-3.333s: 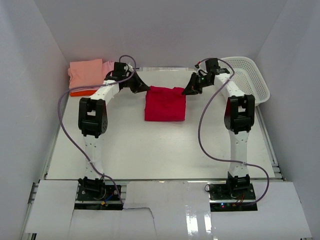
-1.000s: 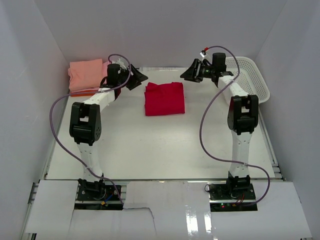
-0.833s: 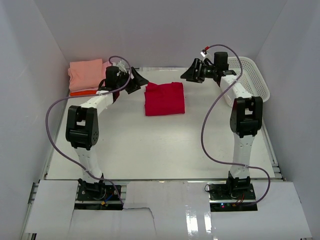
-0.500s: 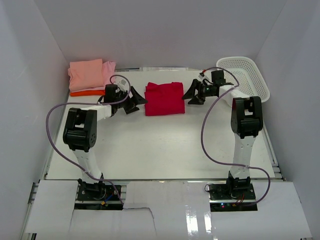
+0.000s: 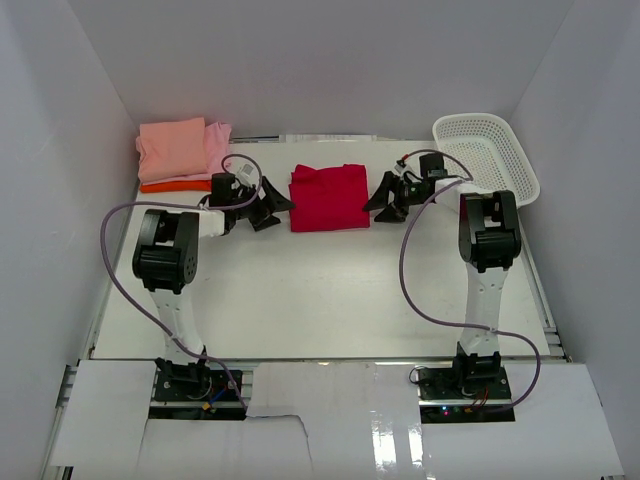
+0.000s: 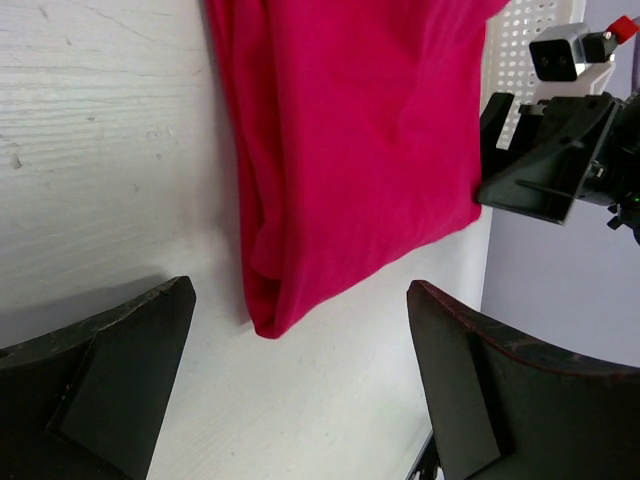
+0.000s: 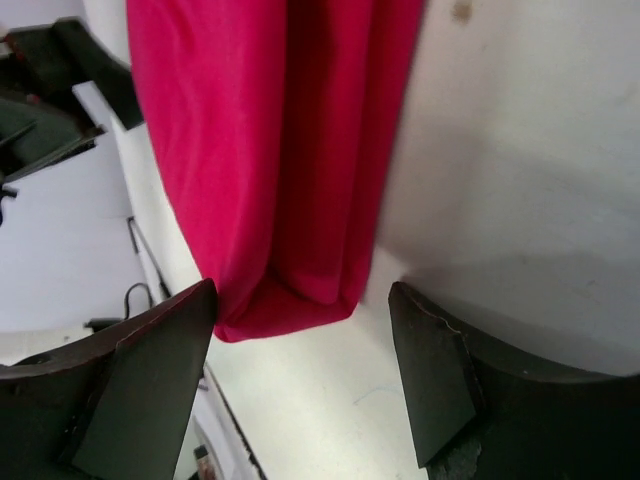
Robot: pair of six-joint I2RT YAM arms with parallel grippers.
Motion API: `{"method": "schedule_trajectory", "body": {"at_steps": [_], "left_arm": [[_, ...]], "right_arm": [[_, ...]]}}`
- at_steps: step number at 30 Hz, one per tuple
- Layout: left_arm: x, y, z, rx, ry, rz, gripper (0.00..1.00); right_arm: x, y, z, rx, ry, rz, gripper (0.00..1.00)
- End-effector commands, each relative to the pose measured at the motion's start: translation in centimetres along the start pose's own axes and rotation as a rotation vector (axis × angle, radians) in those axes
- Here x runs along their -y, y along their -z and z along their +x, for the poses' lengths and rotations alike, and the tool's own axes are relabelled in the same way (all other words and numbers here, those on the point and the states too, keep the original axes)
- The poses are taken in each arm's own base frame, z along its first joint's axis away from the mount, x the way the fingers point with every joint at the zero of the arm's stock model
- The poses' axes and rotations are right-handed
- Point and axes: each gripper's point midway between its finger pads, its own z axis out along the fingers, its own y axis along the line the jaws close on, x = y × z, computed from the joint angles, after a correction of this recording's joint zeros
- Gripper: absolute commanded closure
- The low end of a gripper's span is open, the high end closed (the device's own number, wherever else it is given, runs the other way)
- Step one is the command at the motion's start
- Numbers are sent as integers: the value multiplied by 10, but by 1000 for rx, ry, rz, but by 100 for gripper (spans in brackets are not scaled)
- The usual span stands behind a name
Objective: Fold and stack the t-shirts
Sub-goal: Fold the long partially folded tshirt into a neat square, then smooth out wrinkles on the folded tshirt
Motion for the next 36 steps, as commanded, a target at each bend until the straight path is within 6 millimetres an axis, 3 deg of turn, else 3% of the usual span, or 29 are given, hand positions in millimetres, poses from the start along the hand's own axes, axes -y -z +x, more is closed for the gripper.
{"method": "schedule_trajectory", "body": {"at_steps": [1, 6, 14, 19, 20, 24, 28, 36], "left_arm": [[12, -3, -15, 20, -54, 47, 2], [6, -10, -17, 18, -51, 40, 2], [2, -22, -17, 1, -46, 47, 2], [-3, -33, -8, -24, -38, 43, 2], [-2, -35, -6, -28, -43, 46, 2], [-1, -38, 1, -47, -47, 47, 2], [-2, -38, 11, -68, -51, 48, 2], [-14, -33, 32, -104, -53, 10, 6]], "right_arm": [[11, -6, 13, -15, -18, -11, 23], [18, -15, 16, -21, -38, -11, 24], [9, -32, 19, -43, -43, -34, 31], [9, -38, 22, -50, -54, -33, 56], [10, -38, 22, -50, -55, -30, 67], [10, -38, 22, -48, -55, -26, 81], [12, -39, 21, -46, -56, -20, 88], [9, -39, 15, -41, -53, -24, 90]]}}
